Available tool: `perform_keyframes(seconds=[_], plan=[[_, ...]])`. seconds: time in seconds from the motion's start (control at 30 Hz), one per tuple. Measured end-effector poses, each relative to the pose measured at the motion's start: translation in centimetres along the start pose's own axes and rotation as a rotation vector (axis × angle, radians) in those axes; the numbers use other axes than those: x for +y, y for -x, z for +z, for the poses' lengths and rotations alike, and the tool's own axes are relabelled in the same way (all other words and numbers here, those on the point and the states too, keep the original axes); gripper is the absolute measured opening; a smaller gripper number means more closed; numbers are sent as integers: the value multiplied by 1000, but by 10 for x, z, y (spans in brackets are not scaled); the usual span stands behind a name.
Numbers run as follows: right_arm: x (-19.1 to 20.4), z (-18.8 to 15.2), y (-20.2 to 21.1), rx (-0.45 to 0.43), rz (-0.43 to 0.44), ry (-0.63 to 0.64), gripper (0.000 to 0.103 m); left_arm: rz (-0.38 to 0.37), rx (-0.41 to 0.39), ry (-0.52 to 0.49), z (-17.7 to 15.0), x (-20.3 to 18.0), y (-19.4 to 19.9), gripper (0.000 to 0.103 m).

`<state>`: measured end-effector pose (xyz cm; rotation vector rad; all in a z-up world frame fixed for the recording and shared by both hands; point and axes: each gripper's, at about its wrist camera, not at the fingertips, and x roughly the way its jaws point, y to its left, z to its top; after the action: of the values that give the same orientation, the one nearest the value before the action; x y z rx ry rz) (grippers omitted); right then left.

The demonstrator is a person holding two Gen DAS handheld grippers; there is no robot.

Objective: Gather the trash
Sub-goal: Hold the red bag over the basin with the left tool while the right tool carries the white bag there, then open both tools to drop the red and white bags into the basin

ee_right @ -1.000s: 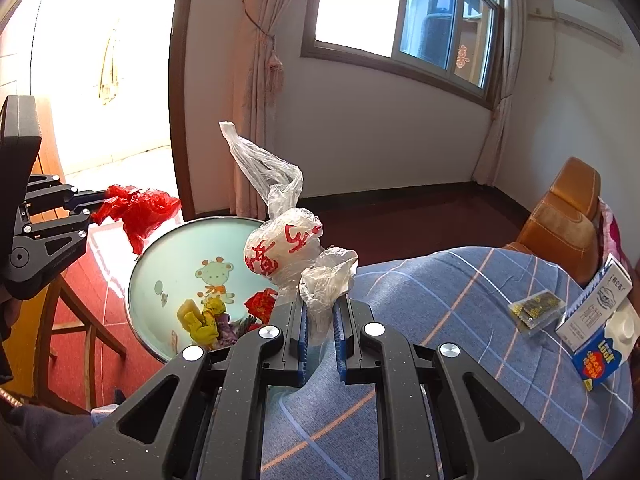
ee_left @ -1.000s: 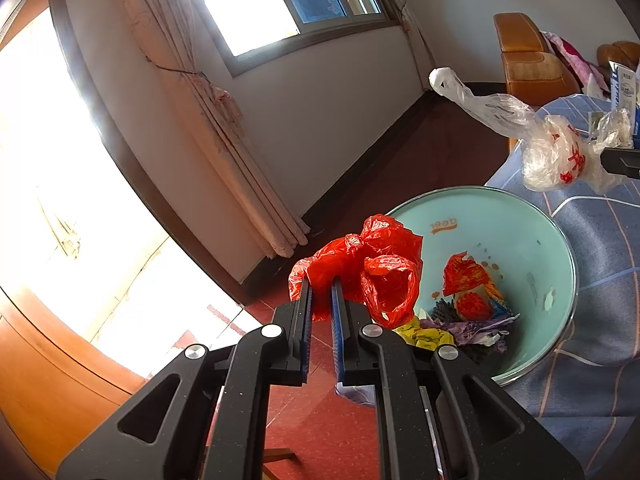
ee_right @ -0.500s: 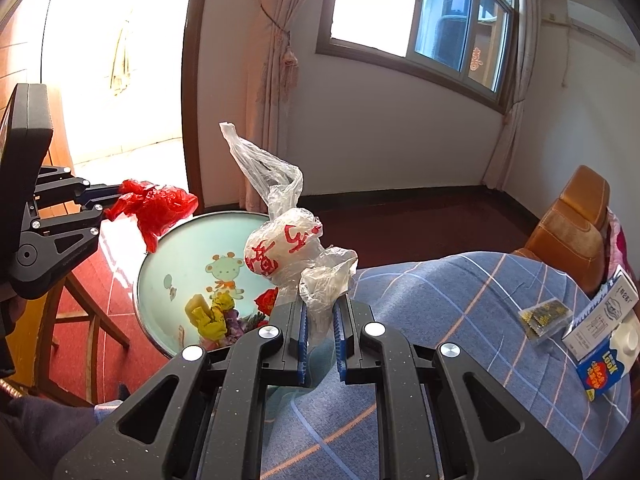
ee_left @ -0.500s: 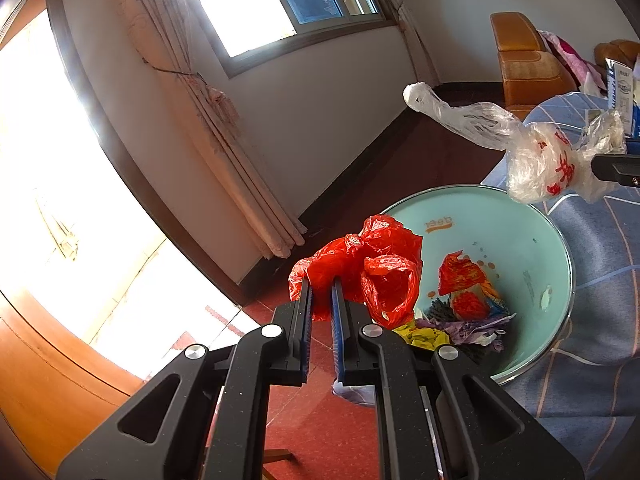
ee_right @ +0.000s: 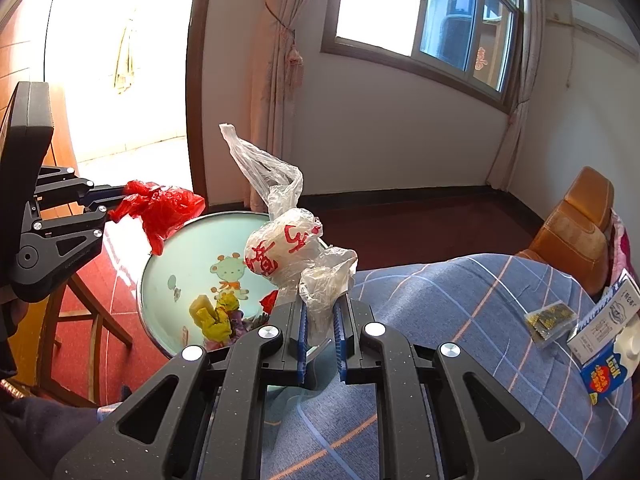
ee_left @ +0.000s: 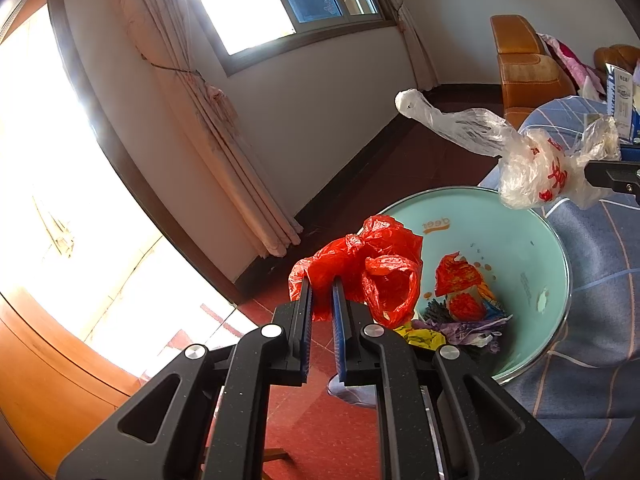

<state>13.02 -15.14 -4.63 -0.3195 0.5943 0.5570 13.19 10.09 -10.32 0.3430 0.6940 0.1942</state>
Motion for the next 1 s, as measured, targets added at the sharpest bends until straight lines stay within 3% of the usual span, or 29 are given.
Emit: perform_keyframes(seconds=[0.47,0.53,0.6,0.67,0.73,0.8,0.87,1.0], plan=[[5,4,-5,-6,11,5,12,-26,-3,8,1,2,1,12],[5,4,-6,-15,12,2,14,-45,-6,24,1,4,1,18],[3,5,-5,-35,15,-9,23,-57,-10,46,0,6,2,39],[-2,6,-5,-40,22,-36,36,-53,-17,49,0,5,2,46],[-7,4,-4,-50,12,-61,41,-51,-19,52,0,5,1,49],[-10,2,-2,-55,1,-80,42,-39,-25,65,0,6,2,69],[-14,-2,4,-63,-27,-100,50,-24,-43,85,1,9,6,75],[-28,-15,33,-105,-113,-202,54,-8,-99,154,4,16,20,87]])
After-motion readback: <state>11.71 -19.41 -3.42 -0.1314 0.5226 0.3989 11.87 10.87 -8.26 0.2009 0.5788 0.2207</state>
